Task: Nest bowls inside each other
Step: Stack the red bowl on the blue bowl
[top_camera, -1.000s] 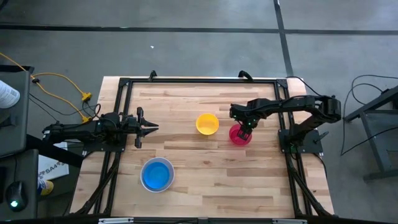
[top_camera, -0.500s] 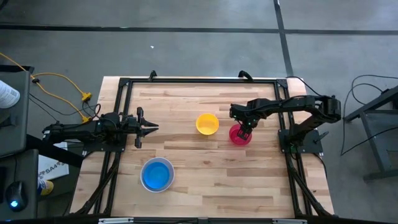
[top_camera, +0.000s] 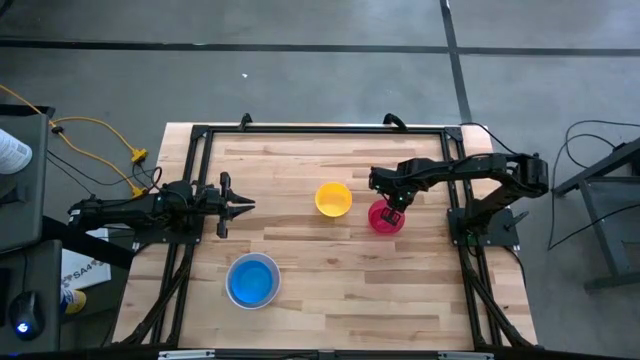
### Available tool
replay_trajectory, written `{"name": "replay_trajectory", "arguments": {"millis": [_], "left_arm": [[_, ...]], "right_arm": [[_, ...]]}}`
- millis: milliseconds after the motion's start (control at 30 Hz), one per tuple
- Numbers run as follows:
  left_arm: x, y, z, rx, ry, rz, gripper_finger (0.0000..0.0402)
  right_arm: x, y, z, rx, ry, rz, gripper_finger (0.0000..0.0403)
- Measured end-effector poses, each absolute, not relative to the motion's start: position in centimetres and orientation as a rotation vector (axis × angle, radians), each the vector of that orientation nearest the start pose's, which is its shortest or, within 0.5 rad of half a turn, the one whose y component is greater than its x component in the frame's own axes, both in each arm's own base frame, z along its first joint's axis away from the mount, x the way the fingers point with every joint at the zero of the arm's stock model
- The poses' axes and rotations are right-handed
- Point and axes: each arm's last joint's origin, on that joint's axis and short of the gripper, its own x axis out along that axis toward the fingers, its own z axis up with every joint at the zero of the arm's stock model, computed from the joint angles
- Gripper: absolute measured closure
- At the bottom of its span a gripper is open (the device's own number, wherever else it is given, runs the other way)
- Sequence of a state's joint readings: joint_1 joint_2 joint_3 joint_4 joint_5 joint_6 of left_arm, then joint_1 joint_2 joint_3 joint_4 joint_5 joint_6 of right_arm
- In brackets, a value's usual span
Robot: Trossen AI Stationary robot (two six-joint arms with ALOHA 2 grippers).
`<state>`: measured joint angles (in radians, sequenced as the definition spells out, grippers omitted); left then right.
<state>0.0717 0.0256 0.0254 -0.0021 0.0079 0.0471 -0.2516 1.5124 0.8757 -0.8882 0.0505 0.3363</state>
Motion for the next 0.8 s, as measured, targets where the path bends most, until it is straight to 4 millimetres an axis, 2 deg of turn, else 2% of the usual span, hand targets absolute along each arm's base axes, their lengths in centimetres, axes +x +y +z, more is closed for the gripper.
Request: {"name": "replay_trajectory", "arguments": {"millis": [267,800], "left_arm": [[9.75,0.68,17.00,0.047,0.004,0.064,0.0343],[9.76,0.68,17.00,0.047,0.004,0.063,0.0343]], "right_arm": [[23.41,-6.16,17.32,0.422,1.470,-0.493,0.0396],[23.80,-6.15,17.86,0.416,1.458,-0.451,0.0399]]}}
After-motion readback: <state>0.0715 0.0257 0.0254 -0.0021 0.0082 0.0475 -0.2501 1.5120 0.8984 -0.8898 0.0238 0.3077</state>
